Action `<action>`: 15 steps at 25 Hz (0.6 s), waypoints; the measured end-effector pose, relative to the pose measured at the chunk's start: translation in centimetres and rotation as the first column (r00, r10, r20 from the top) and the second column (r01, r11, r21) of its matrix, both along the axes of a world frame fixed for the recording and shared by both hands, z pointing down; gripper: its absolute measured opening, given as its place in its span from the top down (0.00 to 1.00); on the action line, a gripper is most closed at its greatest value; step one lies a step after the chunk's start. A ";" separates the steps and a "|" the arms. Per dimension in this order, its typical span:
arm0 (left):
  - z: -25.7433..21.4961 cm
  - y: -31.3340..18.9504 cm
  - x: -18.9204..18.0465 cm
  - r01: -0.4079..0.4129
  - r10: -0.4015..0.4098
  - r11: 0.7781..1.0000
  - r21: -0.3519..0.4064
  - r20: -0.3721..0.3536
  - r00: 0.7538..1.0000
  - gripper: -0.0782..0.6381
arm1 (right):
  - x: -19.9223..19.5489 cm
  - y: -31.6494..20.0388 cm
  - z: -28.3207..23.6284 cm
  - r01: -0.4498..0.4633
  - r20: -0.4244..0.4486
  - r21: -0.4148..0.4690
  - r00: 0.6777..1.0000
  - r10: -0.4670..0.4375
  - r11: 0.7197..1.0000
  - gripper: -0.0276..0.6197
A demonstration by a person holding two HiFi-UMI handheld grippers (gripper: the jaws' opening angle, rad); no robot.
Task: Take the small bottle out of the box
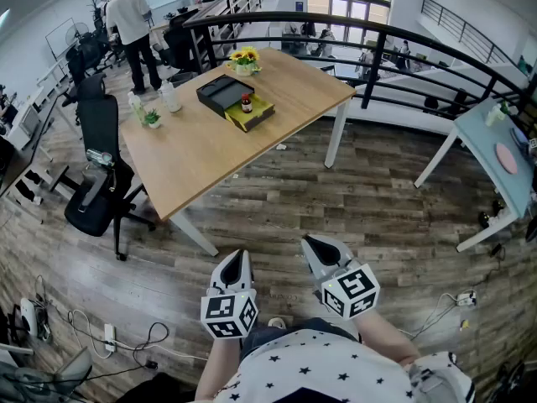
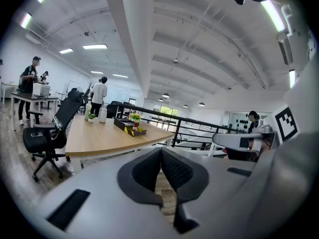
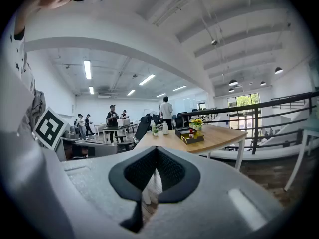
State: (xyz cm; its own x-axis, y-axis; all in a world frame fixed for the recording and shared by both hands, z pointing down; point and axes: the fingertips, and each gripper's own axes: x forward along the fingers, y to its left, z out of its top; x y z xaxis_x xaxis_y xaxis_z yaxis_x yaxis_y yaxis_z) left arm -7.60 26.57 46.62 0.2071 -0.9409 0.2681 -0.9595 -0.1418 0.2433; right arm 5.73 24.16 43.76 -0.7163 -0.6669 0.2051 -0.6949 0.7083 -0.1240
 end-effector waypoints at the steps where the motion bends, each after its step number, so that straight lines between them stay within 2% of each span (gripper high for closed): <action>1: -0.3 0.5 0.1 0.008 -0.008 1.000 0.008 0.001 1.000 0.88 | 0.2 0.6 -0.3 0.000 0.005 0.009 1.000 0.000 1.000 0.95; 9: -1.9 4.0 2.8 0.015 -0.015 0.999 0.039 0.014 1.000 0.88 | 2.3 4.4 -1.4 0.008 0.018 0.042 1.000 -0.009 0.999 0.95; 15: -1.9 5.2 3.1 0.011 -0.012 0.999 0.038 0.026 1.000 0.88 | 1.8 5.4 -1.5 0.024 0.025 0.049 0.999 -0.026 0.999 0.95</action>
